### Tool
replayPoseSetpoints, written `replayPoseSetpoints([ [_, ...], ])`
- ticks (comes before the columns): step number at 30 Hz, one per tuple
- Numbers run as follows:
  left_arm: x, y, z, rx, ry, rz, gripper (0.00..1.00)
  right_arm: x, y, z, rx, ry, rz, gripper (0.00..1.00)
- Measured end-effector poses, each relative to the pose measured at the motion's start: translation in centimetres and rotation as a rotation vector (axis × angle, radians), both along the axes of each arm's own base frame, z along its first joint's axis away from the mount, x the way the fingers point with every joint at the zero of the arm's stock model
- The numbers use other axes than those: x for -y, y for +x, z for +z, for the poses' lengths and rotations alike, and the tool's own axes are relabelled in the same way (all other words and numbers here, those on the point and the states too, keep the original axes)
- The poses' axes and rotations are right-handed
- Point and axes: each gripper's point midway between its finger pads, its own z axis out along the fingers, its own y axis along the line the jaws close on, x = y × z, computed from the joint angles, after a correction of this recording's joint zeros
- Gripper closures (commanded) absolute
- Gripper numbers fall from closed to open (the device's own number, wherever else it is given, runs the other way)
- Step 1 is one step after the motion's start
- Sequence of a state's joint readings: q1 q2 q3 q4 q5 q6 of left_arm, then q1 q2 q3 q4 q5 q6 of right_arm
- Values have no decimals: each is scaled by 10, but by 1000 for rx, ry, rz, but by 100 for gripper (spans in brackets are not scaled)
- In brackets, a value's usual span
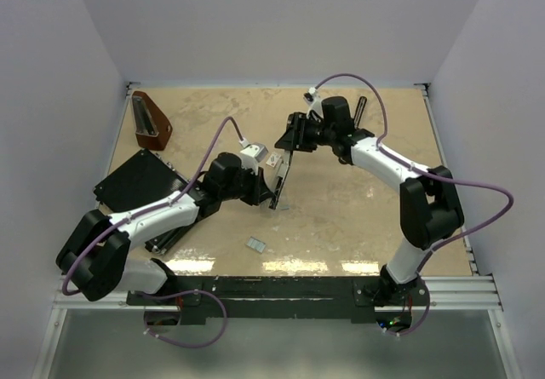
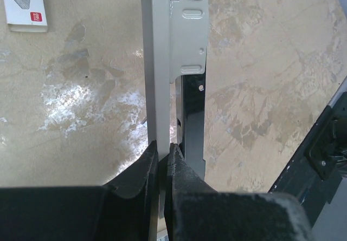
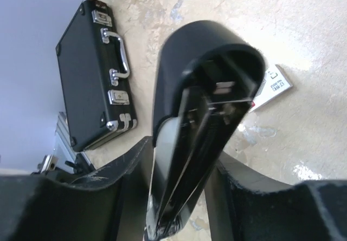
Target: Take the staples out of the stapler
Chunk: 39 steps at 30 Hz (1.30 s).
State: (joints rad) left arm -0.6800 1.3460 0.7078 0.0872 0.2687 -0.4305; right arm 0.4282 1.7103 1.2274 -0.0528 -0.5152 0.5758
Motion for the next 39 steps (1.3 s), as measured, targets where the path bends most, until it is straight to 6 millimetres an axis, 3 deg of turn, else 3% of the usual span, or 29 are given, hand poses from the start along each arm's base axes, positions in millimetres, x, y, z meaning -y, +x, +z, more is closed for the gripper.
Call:
replayPoseSetpoints([
  [11,-16,4,-15,50,157,23,100,-12,0,-26,-41,-14,50,56],
  [19,-21,23,-14,208,412,95,100,-21,10,-45,-35,-24,101,50],
  [28,-54,40,-31,357,769,240,100,-41,23,-70,-42,23,167,48],
  [33,-64,43,-31,448,928,280,100,-47,25,-74,-55,60,189,48],
  [39,-63,43,-30,455,929,277,100,-48,26,-72,-47,68,194,43],
])
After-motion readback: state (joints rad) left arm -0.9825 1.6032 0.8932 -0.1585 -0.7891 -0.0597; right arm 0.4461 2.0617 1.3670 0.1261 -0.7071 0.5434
